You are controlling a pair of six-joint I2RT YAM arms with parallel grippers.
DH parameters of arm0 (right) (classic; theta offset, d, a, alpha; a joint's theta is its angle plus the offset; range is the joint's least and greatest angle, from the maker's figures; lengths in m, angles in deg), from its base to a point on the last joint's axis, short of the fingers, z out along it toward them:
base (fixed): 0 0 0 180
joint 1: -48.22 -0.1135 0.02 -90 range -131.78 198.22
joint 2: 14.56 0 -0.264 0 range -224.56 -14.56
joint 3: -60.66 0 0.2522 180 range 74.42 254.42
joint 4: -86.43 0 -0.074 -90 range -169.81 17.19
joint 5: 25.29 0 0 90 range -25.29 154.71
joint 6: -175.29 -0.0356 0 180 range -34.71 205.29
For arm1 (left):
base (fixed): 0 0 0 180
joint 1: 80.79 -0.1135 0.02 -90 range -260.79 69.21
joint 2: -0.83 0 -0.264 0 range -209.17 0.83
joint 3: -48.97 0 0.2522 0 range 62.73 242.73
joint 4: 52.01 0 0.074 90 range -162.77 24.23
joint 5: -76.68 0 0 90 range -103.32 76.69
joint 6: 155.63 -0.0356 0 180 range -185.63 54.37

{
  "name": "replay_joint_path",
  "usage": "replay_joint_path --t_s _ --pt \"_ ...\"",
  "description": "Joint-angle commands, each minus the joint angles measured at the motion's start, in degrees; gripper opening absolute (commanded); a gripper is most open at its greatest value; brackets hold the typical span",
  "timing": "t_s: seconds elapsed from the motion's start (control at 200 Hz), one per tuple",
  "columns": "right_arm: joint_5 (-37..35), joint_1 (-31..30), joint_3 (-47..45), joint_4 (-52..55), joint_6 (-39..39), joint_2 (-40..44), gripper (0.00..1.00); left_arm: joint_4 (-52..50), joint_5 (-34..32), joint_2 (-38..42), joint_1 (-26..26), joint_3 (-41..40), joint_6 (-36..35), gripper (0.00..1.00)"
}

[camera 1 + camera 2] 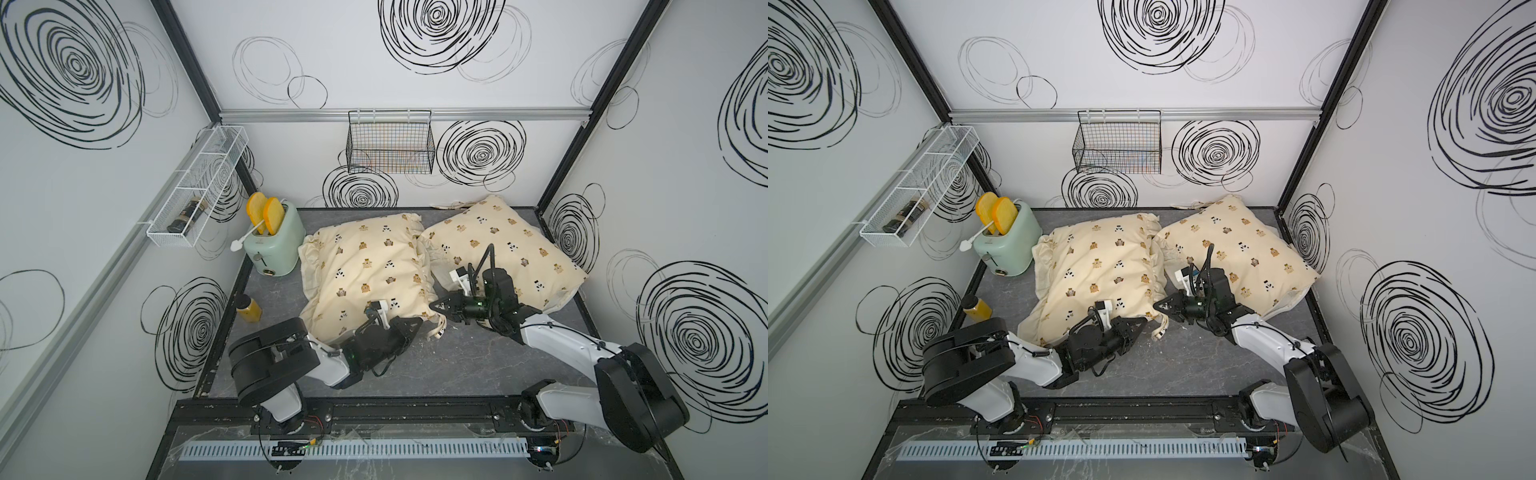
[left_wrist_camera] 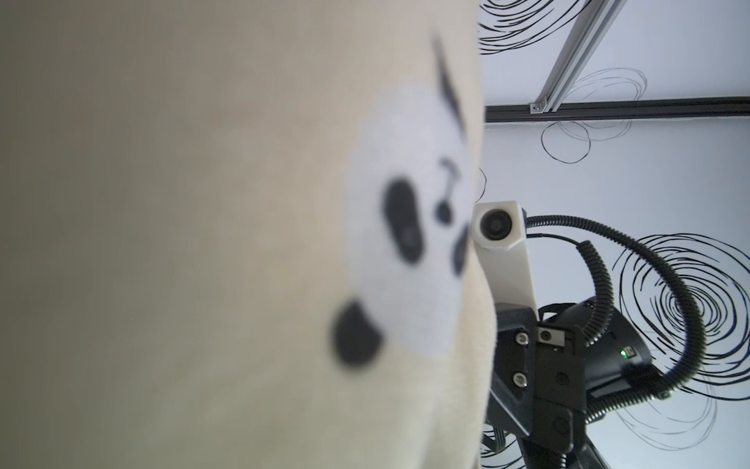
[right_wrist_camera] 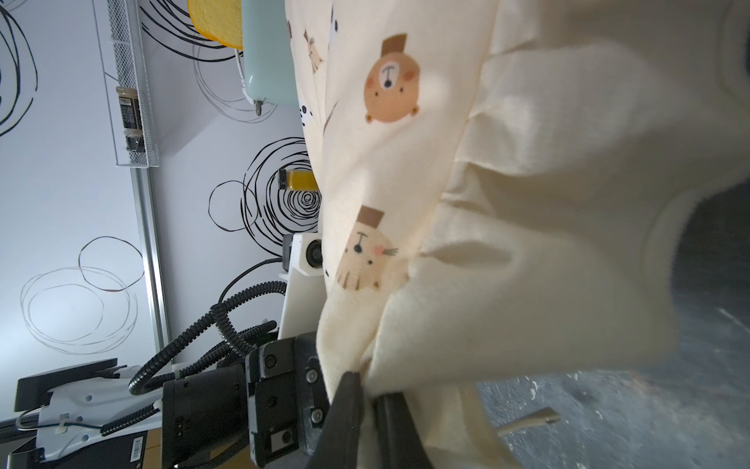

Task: Zip up pillowcases
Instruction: Zip the zipper on the pillowcase.

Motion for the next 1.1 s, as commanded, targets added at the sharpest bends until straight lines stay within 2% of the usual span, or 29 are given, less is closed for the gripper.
replay_joint_path --t_s 0.0,0.055,0.075,0.565,0.58,0.61,0.645,0.69,0.86,1.096 --pt "1.8 -0.5 -0.5 -2.0 -0.1 0.0 0.00 4.4 -0.7 0.3 -0.4 -1.4 1.1 0.06" --pt "1.7 -0.5 -0.4 -2.0 0.0 -0.3 0.00 4.3 -0.9 0.9 -0.3 -2.1 1.2 0.05" --pt "1.7 -0.5 -0.4 -2.1 0.0 -0.4 0.00 4.2 -1.0 1.1 -0.3 -2.3 1.2 0.00" --pt "1.6 -0.4 0.0 -2.2 0.1 -1.1 0.00 3.8 0.2 1.3 -0.5 -2.7 -0.2 0.00" --pt "1.7 -0.4 0.1 -2.2 0.1 -1.1 0.00 3.6 0.2 1.4 -0.5 -2.6 -0.4 0.02" --pt "1.8 -0.4 0.1 -2.1 0.2 -1.1 0.00 3.3 0.0 1.5 -0.7 -2.6 -0.7 0.17" --pt "1.9 -0.4 0.3 -2.0 0.2 -1.1 0.00 3.5 0.0 1.5 -0.9 -2.8 -1.0 0.28" --pt "2.0 -0.4 0.2 -2.0 0.2 -1.2 0.00 3.6 0.2 1.3 -1.1 -2.6 -1.3 0.34" --pt "2.0 -0.5 0.1 -2.1 0.1 -1.0 0.00 4.8 1.1 -1.1 -1.0 -0.8 -1.6 0.45" --pt "2.9 -0.5 -0.8 -3.4 -1.1 -0.3 0.00 8.7 1.7 -4.2 -1.3 -0.7 -0.6 0.45"
